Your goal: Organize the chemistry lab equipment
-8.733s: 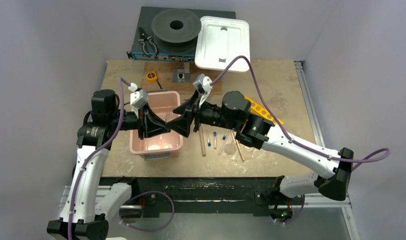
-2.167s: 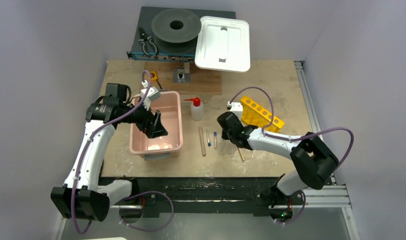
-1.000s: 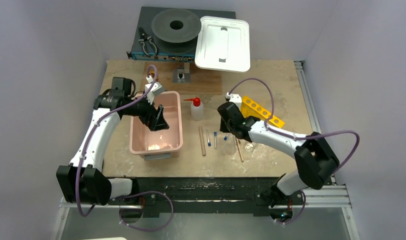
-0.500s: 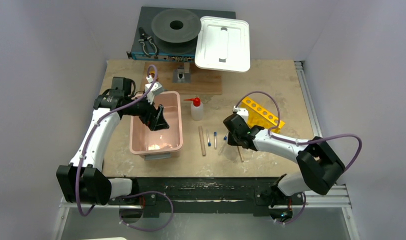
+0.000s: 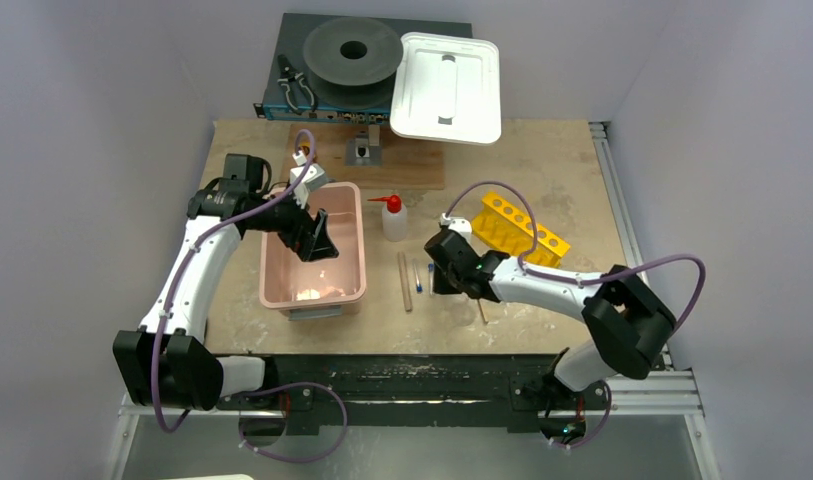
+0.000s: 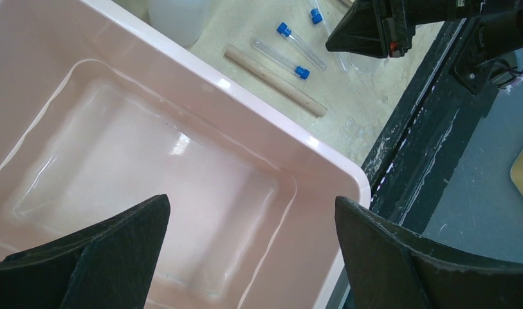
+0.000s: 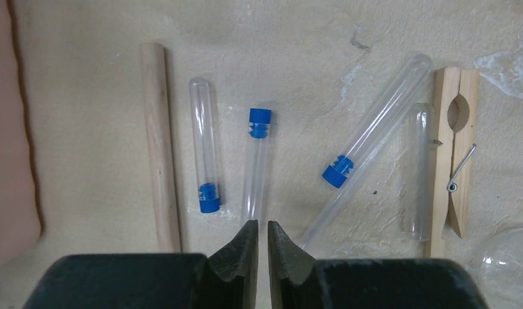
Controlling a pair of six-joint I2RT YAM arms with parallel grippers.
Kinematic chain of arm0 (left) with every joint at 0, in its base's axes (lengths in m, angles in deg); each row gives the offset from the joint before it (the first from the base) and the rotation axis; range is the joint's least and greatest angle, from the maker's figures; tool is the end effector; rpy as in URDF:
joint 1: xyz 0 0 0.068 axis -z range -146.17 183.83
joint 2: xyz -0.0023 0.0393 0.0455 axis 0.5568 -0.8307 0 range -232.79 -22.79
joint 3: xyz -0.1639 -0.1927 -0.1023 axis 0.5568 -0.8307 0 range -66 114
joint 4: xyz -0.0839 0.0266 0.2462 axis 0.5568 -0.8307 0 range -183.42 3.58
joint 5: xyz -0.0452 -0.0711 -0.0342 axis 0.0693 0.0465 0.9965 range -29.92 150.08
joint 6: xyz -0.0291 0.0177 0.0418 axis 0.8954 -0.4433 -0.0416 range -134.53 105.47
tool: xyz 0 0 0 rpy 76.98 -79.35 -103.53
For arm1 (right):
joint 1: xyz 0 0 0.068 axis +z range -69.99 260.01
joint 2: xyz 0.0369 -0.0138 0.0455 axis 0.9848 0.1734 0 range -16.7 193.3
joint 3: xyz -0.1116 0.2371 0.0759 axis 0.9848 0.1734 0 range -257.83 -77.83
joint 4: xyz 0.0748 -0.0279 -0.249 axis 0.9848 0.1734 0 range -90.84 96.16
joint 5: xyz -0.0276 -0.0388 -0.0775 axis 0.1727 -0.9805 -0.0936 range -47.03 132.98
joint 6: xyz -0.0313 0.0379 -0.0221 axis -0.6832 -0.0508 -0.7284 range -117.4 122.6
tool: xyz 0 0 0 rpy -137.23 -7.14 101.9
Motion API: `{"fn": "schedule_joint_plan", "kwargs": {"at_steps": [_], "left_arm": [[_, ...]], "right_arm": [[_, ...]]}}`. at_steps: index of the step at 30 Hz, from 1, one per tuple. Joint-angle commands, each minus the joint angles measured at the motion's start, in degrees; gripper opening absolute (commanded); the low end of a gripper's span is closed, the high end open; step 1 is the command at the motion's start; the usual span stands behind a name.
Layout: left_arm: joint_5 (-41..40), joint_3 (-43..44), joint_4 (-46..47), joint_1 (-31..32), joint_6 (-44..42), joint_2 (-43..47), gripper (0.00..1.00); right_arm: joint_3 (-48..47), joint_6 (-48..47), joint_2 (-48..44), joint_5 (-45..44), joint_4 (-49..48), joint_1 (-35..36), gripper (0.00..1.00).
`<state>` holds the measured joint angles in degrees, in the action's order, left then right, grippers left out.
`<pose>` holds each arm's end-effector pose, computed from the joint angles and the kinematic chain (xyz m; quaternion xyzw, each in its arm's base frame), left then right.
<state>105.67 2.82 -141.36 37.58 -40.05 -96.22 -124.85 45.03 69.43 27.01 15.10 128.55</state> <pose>0.2417 -0.0413 0.3215 0.3232 0.8350 -0.3214 0.3083 0.2008 0.2125 0.1802 -0.0087 0.9455 0.1191 0.3029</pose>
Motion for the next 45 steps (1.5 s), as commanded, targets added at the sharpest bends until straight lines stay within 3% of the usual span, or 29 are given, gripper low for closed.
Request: {"fn": "schedule_joint_plan", "kwargs": {"at_steps": [1, 12, 21, 40, 45], "left_arm": [[0.47, 2.60, 0.22, -0.41, -0.37, 0.27, 1.00], [-0.05, 5.10, -0.36, -0.41, -0.03, -1.09, 1.00], [0.20, 6.48, -0.58, -0.39, -0.14, -4.15, 1.00], [-1.59, 8.19, -3.24, -0.41, -0.08, -2.62, 1.00], [-1.46, 8.22, -3.52, -0.41, 0.26, -2.59, 1.00]], "right_arm": [[-3.75, -0.23, -3.63, -2.84, 2.41, -0.67, 0.12], [-0.24, -6.08, -11.00, -4.62, 4.16, -12.28, 0.17], [0.29, -6.94, -1.88, -3.70, 0.13, -12.33, 0.21], [3.96, -6.84, 1.38, -5.08, -4.29, -11.74, 0.23], [2.48, -6.42, 0.86, -9.52, -2.05, -9.29, 0.26]]}}
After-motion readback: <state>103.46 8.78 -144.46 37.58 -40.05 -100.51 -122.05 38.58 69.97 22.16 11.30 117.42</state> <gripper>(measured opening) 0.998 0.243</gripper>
